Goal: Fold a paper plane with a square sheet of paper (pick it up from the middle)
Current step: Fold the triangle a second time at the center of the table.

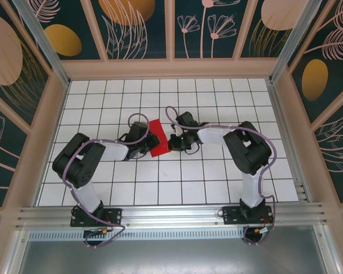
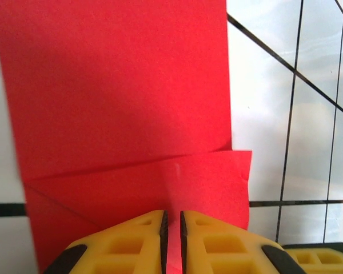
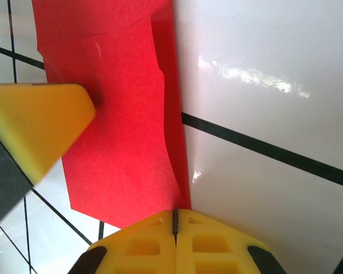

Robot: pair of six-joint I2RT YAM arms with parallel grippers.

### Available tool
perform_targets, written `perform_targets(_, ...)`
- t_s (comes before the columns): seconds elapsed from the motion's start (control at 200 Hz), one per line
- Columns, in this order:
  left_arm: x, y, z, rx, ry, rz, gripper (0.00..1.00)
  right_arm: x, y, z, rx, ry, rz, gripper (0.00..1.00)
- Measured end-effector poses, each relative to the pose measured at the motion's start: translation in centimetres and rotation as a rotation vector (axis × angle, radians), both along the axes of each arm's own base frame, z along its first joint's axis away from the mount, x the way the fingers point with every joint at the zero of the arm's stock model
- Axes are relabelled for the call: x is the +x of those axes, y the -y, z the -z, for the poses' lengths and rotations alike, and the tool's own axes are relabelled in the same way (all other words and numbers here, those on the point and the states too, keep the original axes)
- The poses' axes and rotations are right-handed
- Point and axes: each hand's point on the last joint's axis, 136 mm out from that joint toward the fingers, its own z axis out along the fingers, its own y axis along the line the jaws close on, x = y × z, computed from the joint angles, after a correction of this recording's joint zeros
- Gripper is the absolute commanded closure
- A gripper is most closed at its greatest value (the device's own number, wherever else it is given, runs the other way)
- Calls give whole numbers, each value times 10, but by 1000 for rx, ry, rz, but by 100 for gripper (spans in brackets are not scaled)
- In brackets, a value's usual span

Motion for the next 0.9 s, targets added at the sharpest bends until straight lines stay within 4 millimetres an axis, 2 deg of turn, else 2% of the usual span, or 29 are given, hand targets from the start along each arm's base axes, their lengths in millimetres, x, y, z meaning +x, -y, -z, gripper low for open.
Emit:
perform_targets(0.35, 19, -33, 0, 57, 8, -49, 82, 1, -1, 0, -4, 8, 0, 94)
perform_targets(0.485, 29, -64, -1, 131, 16, -117, 78, 1, -2, -2, -3, 9, -2, 92)
perform_targets(0.595, 32, -90, -10, 190, 28, -174, 70, 4, -2, -4, -20, 16, 1, 86)
perform_targets(0.666, 33, -94, -25, 189, 62, -184, 63, 8, -2, -8, -30, 30, 5, 81)
perform_targets(0.786, 28, -88, -55, 129, 131, -165, 55, 22, -10, -24, -14, 77, 12, 73)
perform_targets(0.901, 17, -79, -64, 56, 146, -130, 50, 35, -20, -44, 10, 141, 0, 67)
